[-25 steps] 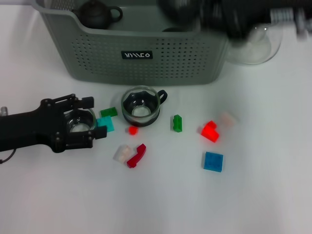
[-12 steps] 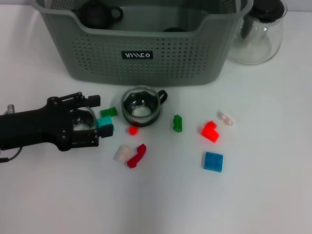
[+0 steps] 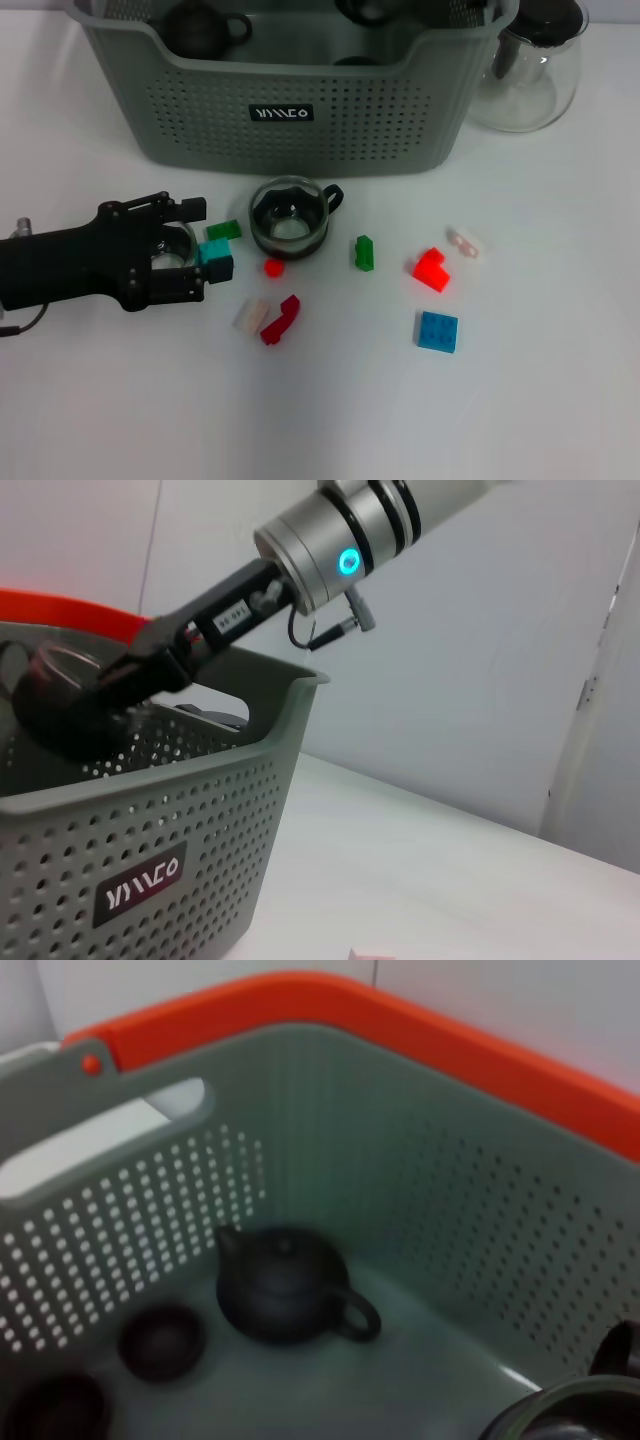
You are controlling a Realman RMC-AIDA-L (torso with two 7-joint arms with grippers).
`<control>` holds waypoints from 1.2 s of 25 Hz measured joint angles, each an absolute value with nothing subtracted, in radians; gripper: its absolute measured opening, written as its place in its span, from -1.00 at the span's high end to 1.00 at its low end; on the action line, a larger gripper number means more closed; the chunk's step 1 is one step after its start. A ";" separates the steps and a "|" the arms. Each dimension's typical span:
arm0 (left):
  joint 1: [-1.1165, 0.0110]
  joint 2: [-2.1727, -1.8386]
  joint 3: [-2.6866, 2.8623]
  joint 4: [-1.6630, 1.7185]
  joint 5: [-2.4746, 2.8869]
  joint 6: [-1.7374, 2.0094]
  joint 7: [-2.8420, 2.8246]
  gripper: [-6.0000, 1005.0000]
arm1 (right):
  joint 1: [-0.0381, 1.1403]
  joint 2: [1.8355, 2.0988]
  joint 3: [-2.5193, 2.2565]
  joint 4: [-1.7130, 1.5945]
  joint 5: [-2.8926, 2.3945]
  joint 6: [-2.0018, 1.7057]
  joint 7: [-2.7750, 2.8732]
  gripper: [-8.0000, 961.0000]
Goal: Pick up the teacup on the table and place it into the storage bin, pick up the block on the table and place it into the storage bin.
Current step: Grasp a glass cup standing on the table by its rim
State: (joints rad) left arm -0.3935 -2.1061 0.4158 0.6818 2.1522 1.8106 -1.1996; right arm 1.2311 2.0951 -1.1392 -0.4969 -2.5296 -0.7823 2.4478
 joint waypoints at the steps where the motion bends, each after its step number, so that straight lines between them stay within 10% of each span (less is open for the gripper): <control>1: -0.395 -2.106 0.416 0.681 2.152 1.810 -1.200 -0.71 | 1.225 2.095 -1.139 -0.496 -2.530 -0.784 2.447 0.87; 18: -0.388 -2.106 0.416 0.671 2.152 1.810 -1.199 -0.71 | 1.141 2.093 -1.121 -0.601 -2.484 -0.791 2.457 0.50; 30: -0.382 -2.102 0.410 0.672 2.152 1.809 -1.194 -0.71 | 0.520 2.090 -1.045 -1.053 -1.375 -1.327 1.549 -0.06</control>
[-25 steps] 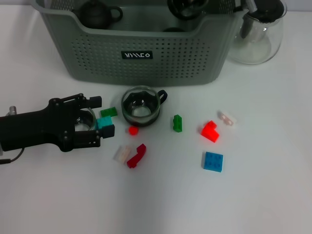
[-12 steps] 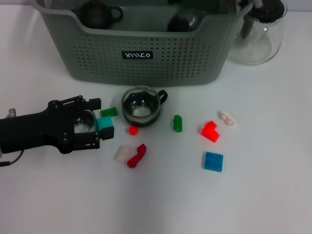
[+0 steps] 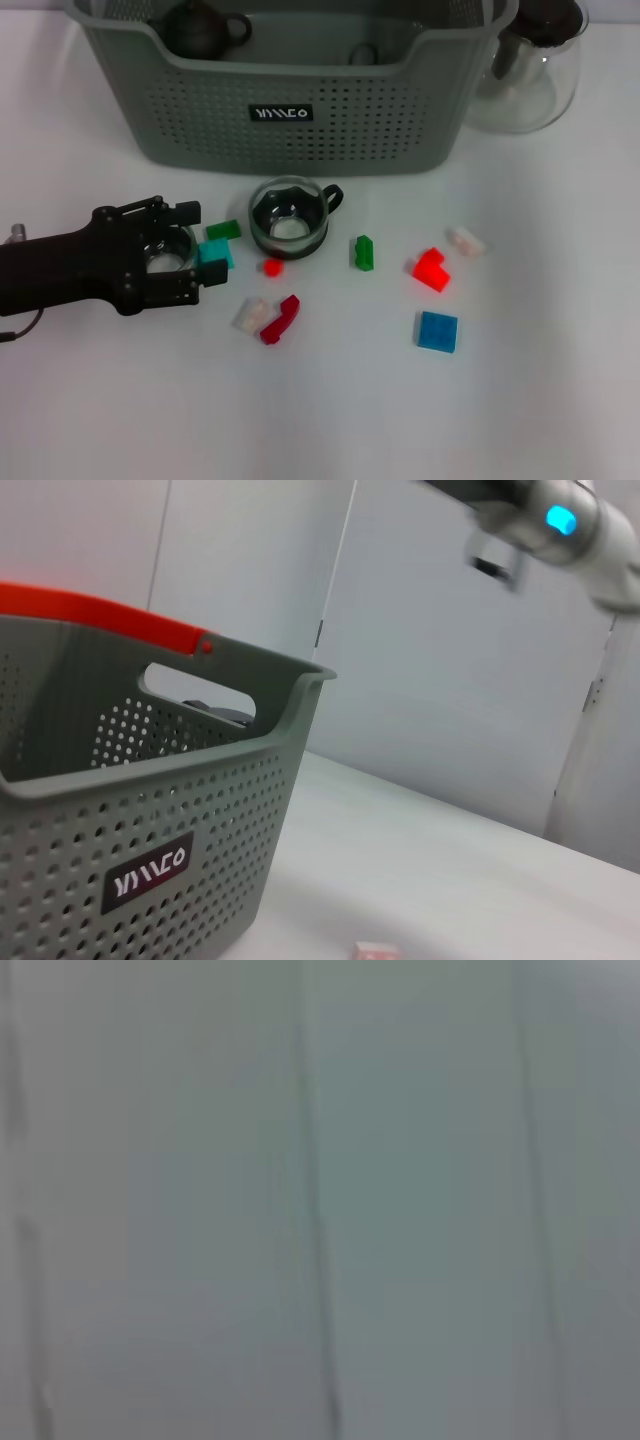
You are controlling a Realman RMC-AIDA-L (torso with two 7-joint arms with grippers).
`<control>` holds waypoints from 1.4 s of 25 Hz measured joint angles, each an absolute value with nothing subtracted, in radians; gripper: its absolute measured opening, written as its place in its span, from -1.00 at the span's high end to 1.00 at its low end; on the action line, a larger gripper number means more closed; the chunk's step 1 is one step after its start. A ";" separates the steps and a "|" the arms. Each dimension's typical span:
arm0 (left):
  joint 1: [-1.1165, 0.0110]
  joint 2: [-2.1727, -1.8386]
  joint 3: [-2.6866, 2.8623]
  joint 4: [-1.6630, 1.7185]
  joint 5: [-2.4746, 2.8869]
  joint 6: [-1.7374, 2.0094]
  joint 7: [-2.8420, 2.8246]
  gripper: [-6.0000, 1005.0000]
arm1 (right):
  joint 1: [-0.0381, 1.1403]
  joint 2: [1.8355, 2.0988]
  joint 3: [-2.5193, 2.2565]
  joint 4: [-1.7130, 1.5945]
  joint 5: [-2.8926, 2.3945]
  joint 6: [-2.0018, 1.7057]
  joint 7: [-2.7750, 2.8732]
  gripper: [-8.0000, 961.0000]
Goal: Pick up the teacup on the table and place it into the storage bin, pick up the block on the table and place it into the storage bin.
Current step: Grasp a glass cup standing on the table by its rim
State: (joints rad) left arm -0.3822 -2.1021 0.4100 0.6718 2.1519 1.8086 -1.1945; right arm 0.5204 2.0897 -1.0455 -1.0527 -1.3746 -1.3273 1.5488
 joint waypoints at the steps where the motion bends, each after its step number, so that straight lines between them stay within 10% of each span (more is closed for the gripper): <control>1: -0.383 -2.102 0.410 0.672 2.151 1.808 -1.194 -0.71 | 0.473 2.089 -1.026 -1.037 -1.334 -1.405 1.481 -0.06; 9: -0.388 -2.097 0.458 0.744 2.172 1.825 -1.265 -0.69 | 0.243 2.065 -0.831 -0.975 -1.633 -1.729 1.351 -0.06; 18: -0.391 -2.170 0.673 1.237 2.335 1.809 -1.753 -0.67 | 0.272 2.073 -0.692 -0.966 -1.798 -1.814 1.378 -0.06; 35: -0.371 -2.178 1.126 1.400 2.568 1.616 -2.206 -0.66 | 0.316 2.068 -0.671 -0.960 -1.872 -1.819 1.416 -0.06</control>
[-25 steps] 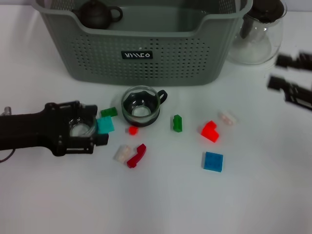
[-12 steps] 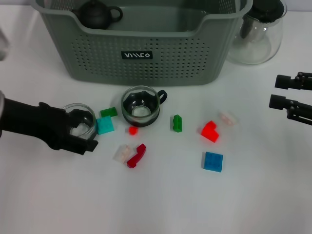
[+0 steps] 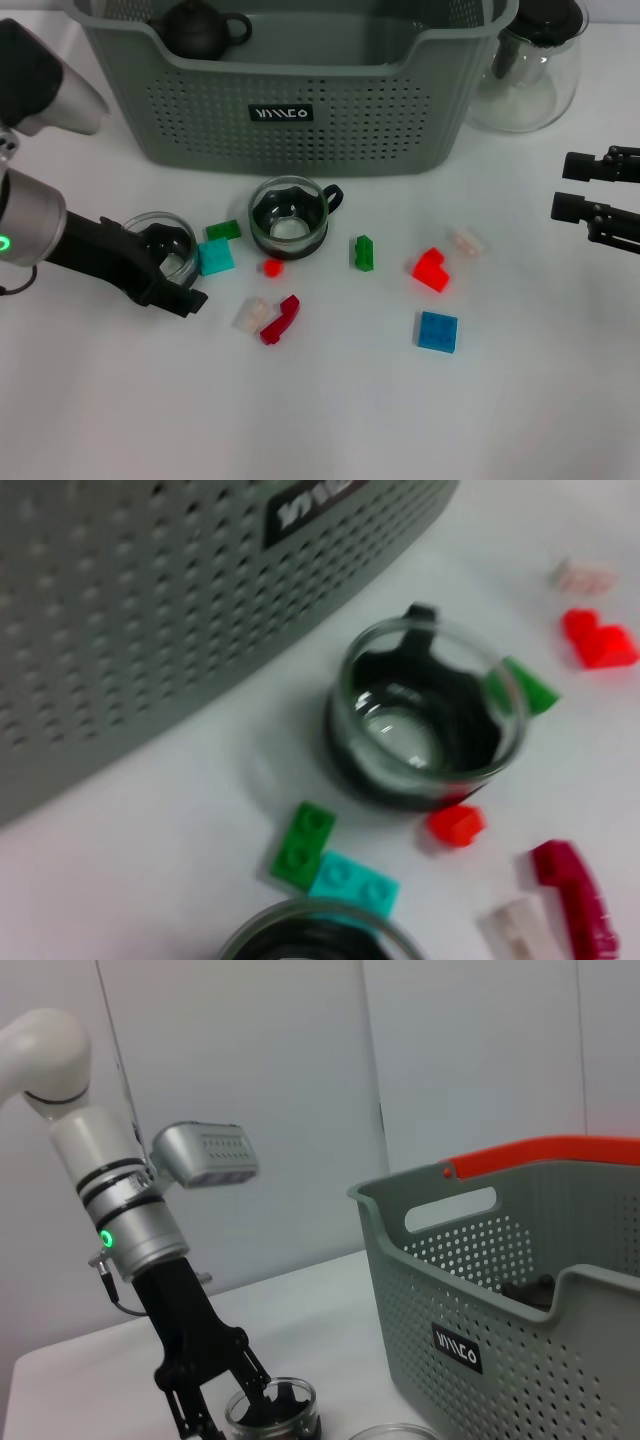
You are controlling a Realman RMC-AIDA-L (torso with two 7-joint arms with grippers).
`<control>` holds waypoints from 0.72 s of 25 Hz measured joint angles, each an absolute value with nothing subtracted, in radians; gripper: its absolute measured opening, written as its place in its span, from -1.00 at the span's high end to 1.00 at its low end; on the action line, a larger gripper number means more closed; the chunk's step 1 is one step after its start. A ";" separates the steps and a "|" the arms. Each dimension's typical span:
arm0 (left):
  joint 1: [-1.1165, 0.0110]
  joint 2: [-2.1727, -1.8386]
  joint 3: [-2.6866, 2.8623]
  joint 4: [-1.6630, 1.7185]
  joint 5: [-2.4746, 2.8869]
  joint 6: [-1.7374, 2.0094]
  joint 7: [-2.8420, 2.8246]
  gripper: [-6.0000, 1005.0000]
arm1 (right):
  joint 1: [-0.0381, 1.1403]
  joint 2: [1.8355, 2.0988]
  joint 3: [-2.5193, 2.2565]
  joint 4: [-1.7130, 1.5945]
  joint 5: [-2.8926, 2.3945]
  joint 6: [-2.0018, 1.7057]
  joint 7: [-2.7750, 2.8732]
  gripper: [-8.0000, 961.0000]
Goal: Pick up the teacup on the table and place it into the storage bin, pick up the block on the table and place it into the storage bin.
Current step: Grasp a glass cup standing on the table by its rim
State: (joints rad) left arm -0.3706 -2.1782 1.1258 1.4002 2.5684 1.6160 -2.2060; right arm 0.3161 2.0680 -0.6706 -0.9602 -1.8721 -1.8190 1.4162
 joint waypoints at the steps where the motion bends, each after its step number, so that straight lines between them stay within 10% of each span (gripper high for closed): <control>1: -0.373 -2.178 1.134 1.391 2.576 1.606 -2.213 -0.64 | 0.316 2.068 -0.670 -0.960 -1.873 -1.819 1.416 -0.06; 18: -0.438 -2.173 1.200 1.295 2.681 1.521 -2.416 -0.40 | 0.316 2.074 -0.636 -0.960 -1.877 -1.823 1.413 -0.06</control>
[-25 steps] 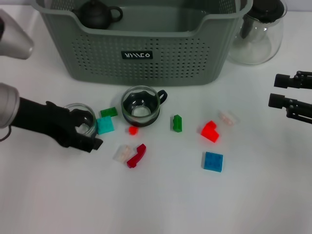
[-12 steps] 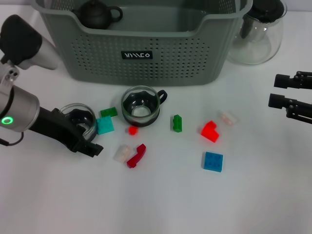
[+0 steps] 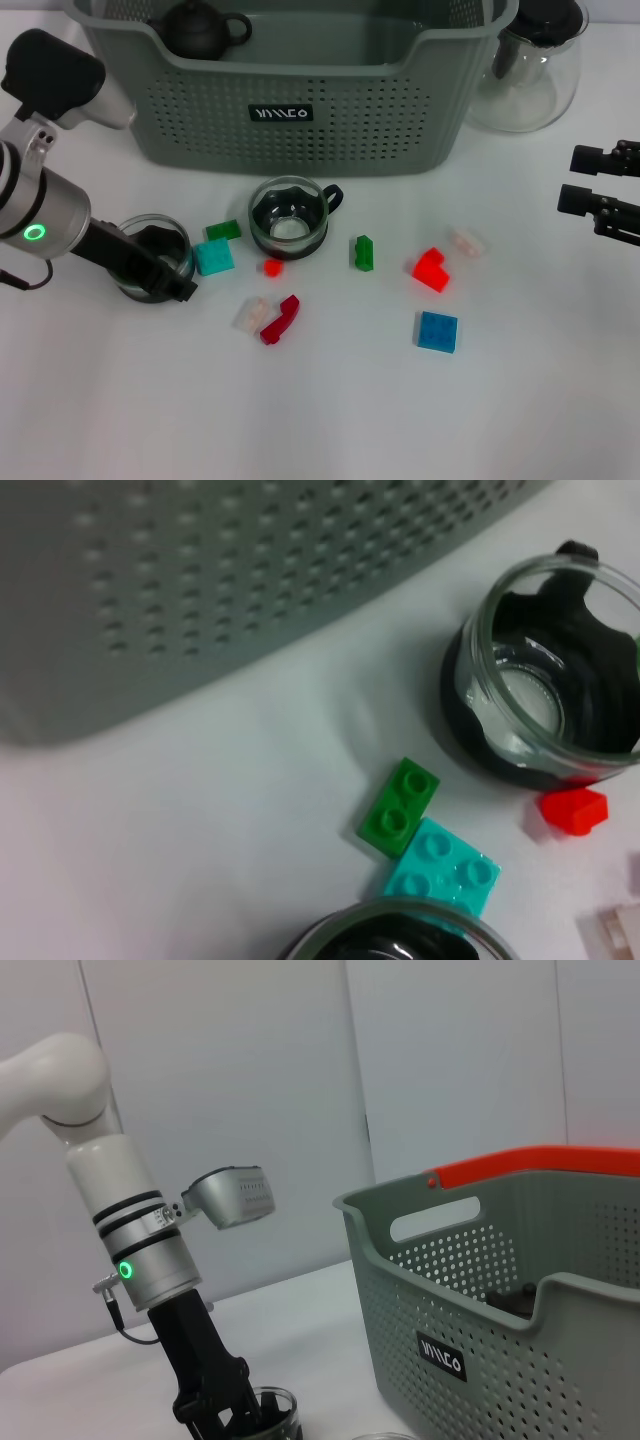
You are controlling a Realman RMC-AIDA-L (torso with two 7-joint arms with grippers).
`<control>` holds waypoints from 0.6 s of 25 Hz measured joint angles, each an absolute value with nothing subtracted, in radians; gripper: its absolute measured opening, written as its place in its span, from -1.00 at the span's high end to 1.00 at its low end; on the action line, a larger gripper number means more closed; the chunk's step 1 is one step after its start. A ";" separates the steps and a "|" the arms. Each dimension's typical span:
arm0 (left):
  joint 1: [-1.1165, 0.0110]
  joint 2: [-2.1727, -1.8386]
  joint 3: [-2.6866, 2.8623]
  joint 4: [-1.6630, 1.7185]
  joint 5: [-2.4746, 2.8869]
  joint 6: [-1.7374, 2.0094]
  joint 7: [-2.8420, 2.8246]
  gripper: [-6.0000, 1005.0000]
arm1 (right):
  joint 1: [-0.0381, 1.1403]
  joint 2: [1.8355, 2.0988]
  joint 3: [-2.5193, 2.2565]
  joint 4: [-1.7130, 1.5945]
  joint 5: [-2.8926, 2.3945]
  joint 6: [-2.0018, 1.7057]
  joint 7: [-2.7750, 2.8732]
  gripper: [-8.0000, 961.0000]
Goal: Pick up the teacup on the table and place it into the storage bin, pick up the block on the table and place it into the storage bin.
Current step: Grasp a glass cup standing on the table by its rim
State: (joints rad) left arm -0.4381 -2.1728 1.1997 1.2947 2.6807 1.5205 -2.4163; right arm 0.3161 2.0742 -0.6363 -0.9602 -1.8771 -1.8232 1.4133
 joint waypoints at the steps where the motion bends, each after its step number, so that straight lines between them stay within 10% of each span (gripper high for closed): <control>1: -0.437 -2.173 1.201 1.301 2.682 1.524 -2.420 -0.32 | 0.316 2.074 -0.636 -0.960 -1.877 -1.823 1.412 -0.06; 15: -0.463 -2.164 1.090 1.362 2.612 1.684 -2.363 0.83 | 0.322 2.066 -0.635 -0.947 -1.873 -1.824 1.410 -0.06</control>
State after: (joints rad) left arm -0.4629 -2.1635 1.0902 1.3624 2.6121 1.6842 -2.3632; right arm 0.3224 2.0665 -0.6350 -0.9466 -1.8730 -1.8240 1.4096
